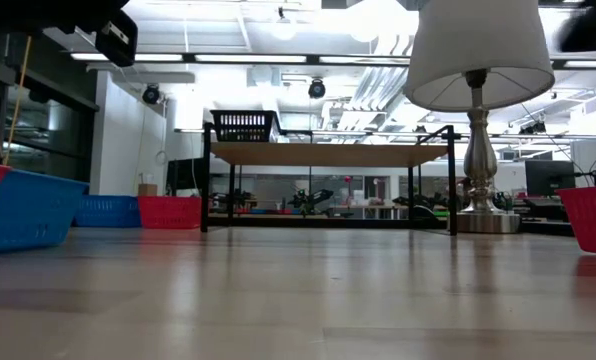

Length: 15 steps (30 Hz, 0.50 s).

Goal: Stack baskets on shelf by color
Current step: Stack the right black bin on top of the black bin on the shelf

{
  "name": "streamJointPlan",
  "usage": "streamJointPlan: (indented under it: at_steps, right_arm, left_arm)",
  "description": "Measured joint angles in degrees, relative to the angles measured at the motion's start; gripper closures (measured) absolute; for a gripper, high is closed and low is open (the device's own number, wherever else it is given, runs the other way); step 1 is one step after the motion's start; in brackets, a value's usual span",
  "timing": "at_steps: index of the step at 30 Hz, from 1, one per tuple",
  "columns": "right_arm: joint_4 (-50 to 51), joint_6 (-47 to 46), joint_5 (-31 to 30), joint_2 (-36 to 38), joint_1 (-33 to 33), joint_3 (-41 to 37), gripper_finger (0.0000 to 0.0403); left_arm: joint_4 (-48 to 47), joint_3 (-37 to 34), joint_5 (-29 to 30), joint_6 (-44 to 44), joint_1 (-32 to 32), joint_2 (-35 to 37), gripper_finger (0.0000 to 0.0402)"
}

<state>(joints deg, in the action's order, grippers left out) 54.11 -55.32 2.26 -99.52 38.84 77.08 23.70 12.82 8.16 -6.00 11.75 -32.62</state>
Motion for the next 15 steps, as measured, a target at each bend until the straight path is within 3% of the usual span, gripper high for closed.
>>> streamJointPlan:
  at_steps: [6, 15]
  right_arm:
    - [3.40, 0.16, -6.59, -2.03, 4.03, 0.00, 0.0234]
    - [4.42, 5.22, -5.14, -7.60, 3.44, 0.02, 0.0233]
  left_arm:
    - [0.01, 0.00, 0.00, 0.01, 0.00, 0.00, 0.0401]
    - [0.02, 0.00, -0.01, -0.87, 0.00, 0.00, 0.0401]
